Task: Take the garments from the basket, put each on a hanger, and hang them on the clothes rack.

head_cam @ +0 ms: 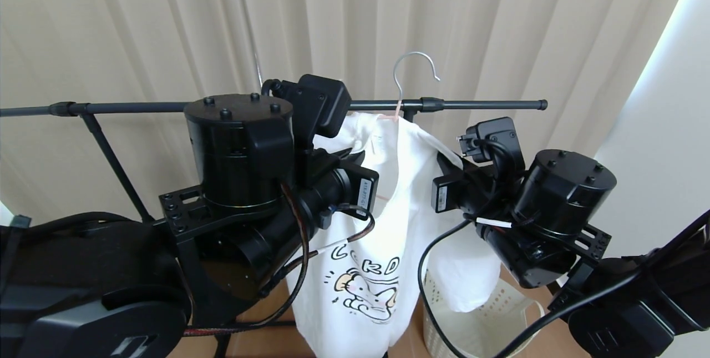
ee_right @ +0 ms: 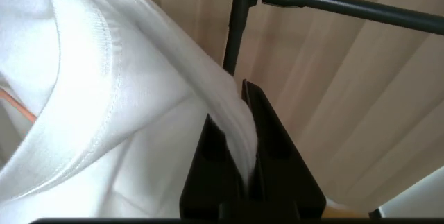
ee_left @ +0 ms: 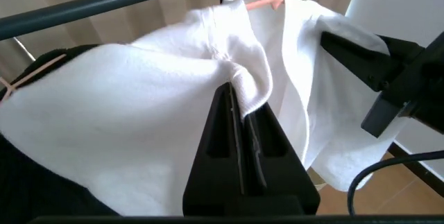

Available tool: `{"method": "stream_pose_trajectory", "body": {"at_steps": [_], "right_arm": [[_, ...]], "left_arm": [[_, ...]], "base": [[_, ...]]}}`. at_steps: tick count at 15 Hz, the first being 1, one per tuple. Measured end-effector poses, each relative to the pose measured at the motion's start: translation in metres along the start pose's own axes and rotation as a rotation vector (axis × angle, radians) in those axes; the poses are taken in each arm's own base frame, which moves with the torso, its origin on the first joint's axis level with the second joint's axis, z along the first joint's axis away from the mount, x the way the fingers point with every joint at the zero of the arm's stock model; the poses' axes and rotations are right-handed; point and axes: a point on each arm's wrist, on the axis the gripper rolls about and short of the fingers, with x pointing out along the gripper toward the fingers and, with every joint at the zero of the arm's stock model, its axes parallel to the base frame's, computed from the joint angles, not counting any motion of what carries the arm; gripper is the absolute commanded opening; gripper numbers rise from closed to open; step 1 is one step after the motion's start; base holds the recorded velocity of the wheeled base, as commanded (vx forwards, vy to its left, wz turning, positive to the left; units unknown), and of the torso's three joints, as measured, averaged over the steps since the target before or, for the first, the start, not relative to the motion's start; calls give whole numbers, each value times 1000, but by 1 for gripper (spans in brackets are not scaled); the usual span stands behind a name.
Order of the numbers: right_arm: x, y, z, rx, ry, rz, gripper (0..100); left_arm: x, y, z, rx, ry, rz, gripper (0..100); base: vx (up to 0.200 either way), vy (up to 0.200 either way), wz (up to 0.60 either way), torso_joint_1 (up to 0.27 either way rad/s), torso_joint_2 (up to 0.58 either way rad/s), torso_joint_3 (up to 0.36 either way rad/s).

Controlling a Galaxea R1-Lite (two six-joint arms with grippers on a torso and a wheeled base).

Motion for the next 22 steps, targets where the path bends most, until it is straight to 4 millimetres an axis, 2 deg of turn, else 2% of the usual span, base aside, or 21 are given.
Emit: {"method": "stream_pose_trajectory", "body": {"at_steps": [7, 12, 13, 19, 22], "right_arm": [[2, 1, 5, 64, -16, 24, 0], [1, 2, 8, 108, -29, 82, 0], [0, 1, 9, 118, -32, 95, 0], [-1, -4, 13, 140, -45, 113, 0], [3, -11, 13, 139, -48, 101, 0]], "left_arm": [[7, -16, 5, -43, -19, -37, 0], [12, -19, 1, -42, -4, -34, 0], [12, -19, 0, -41, -1, -21, 100], [13, -20, -5, -34, 13, -5, 100], [4, -12, -5, -34, 14, 3, 100]], "base": [[0, 0, 0, 0, 0, 0], [0, 0, 0, 0, 0, 0], [0, 0, 0, 0, 0, 0], [0, 0, 0, 0, 0, 0], [0, 0, 0, 0, 0, 0]]}}
